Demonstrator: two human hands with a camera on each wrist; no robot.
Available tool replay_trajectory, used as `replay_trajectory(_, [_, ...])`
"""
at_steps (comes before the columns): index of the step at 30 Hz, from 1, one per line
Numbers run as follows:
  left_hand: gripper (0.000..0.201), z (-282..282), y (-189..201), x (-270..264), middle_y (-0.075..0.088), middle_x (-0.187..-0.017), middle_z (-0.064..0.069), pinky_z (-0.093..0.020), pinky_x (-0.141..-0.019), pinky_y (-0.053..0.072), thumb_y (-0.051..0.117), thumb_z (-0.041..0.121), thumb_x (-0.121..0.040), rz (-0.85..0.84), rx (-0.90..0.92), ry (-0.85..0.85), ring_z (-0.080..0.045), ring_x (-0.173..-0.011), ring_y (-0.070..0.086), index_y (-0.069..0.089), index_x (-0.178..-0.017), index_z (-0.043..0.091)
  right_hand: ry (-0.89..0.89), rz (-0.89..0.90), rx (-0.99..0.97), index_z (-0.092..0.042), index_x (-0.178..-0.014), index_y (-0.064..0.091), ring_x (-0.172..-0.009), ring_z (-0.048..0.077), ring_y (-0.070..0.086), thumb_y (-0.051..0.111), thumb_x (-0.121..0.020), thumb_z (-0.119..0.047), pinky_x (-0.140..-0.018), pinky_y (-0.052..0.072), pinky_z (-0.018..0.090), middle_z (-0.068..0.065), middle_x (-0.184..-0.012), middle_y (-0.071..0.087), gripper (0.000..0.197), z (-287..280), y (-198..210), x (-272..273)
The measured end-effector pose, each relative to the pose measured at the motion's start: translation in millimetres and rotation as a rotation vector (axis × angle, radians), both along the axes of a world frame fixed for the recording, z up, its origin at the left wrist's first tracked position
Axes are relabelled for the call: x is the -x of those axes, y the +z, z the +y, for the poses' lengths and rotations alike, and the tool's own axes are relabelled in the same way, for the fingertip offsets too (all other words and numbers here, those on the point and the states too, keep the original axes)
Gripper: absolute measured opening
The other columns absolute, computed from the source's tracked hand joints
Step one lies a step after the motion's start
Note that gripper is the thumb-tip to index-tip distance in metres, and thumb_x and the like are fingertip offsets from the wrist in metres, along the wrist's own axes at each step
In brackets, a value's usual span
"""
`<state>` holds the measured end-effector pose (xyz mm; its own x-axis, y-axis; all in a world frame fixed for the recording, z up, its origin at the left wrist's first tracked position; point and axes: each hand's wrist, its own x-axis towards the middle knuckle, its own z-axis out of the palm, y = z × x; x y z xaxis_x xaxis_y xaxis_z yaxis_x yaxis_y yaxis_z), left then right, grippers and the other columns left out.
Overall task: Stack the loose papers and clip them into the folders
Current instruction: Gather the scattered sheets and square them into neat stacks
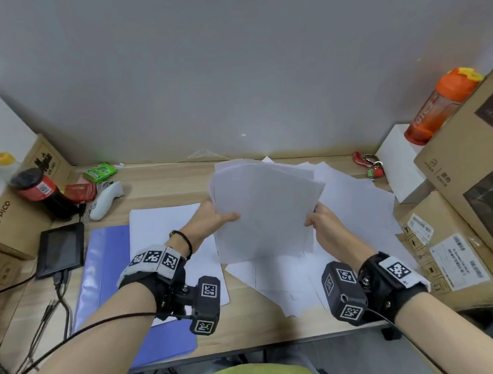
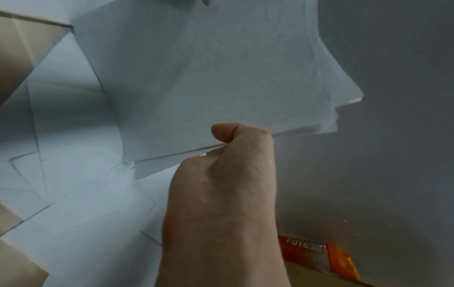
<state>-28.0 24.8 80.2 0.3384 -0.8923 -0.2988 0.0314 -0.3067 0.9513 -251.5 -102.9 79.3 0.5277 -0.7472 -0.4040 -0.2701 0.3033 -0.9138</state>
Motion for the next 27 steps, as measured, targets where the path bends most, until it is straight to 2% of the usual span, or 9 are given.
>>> replay_trajectory(4, [0.037,-5,-9,10,0.065,-0.121,-0.003,-0.029,-0.088,0.049,0.063,0.012,-0.088,-0.006,-0.127,0.079,-0.021,-0.112,0.060,0.057,-0.124,0.016,-0.033,0.096,-0.008,-0.014,-0.115,0.050,-0.098,0.014,0.049,0.035,-0.081,0.012,-0.080,0.035,0.025,-0.006,-0.104,0.058,0.045,-7,-11,6])
replay_trajectory(8, [0.038,-10,-18,26,0.065,-0.116,-0.008,-0.029,-0.081,0.049,0.061,-0.003,-0.083,-0.023,-0.154,0.179,-0.022,-0.100,0.061,0.060,-0.118,0.009,-0.118,0.185,-0.062,-0.008,-0.101,0.048,-0.093,0.021,0.044,0.033,-0.080,0.015,-0.074,0.034,0.026,0.003,-0.098,0.053,0.035,-4,-26,3])
replay_trajectory(11, [0.036,-18,-6,28,0.069,-0.106,-0.002,-0.025,-0.074,0.051,0.063,-0.007,-0.080,-0.005,-0.067,0.215,-0.017,-0.092,0.065,0.063,-0.110,0.015,-0.184,0.093,-0.025,-0.013,-0.081,0.048,-0.089,0.023,0.045,0.036,-0.080,0.015,-0.067,0.036,0.024,0.000,-0.081,0.051,0.030,-8,-14,-9])
replay_trajectory(13, [0.037,-22,4,23,0.070,-0.101,0.001,-0.024,-0.072,0.053,0.062,-0.009,-0.079,0.005,-0.005,0.235,-0.014,-0.089,0.067,0.064,-0.105,0.017,-0.238,-0.019,-0.003,-0.016,-0.078,0.048,-0.083,0.019,0.048,0.037,-0.080,0.014,-0.064,0.041,0.017,-0.001,-0.079,0.052,0.032,-13,-2,-10])
replay_trajectory(15, [0.040,-21,8,17,0.070,-0.103,0.002,-0.024,-0.075,0.054,0.062,-0.011,-0.078,-0.006,0.027,0.237,-0.012,-0.091,0.067,0.063,-0.106,0.017,-0.264,-0.074,0.020,-0.016,-0.079,0.048,-0.073,0.013,0.047,0.037,-0.082,0.014,-0.052,0.040,0.010,-0.002,-0.079,0.052,0.032,-16,4,-5])
replay_trajectory(18, [0.049,-14,-5,14,0.068,-0.113,0.000,-0.030,-0.087,0.052,0.061,-0.010,-0.077,-0.040,-0.012,0.219,-0.017,-0.105,0.064,0.056,-0.119,0.013,-0.198,-0.015,0.012,-0.017,-0.093,0.052,-0.082,0.012,0.049,0.041,-0.085,0.009,-0.066,0.037,0.019,-0.002,-0.091,0.055,0.029,-15,-8,7])
replay_trajectory(21, [0.046,-11,-14,20,0.068,-0.112,0.002,-0.025,-0.081,0.049,0.058,-0.008,-0.078,-0.051,-0.018,0.227,-0.016,-0.105,0.063,0.059,-0.118,0.016,-0.153,0.009,-0.031,-0.018,-0.115,0.048,-0.094,0.009,0.049,0.039,-0.090,0.005,-0.077,0.033,0.023,-0.007,-0.103,0.057,0.035,-13,-21,12])
replay_trajectory(24, [0.034,-20,-3,26,0.068,-0.098,0.005,-0.026,-0.079,0.047,0.054,-0.006,-0.082,-0.051,0.019,0.283,-0.013,-0.092,0.062,0.065,-0.095,0.024,-0.129,-0.063,-0.010,-0.015,-0.114,0.052,-0.091,0.010,0.052,0.035,-0.089,0.008,-0.071,0.037,0.019,-0.007,-0.099,0.060,0.038,-16,-8,5])
replay_trajectory(27, [0.025,-32,13,22,0.067,-0.089,-0.001,-0.031,-0.079,0.046,0.055,-0.006,-0.078,-0.046,0.106,0.352,-0.017,-0.084,0.060,0.067,-0.085,0.015,-0.163,-0.147,0.064,-0.016,-0.098,0.059,-0.083,0.008,0.055,0.035,-0.084,0.011,-0.068,0.042,0.016,-0.006,-0.089,0.062,0.038,-25,15,-5])
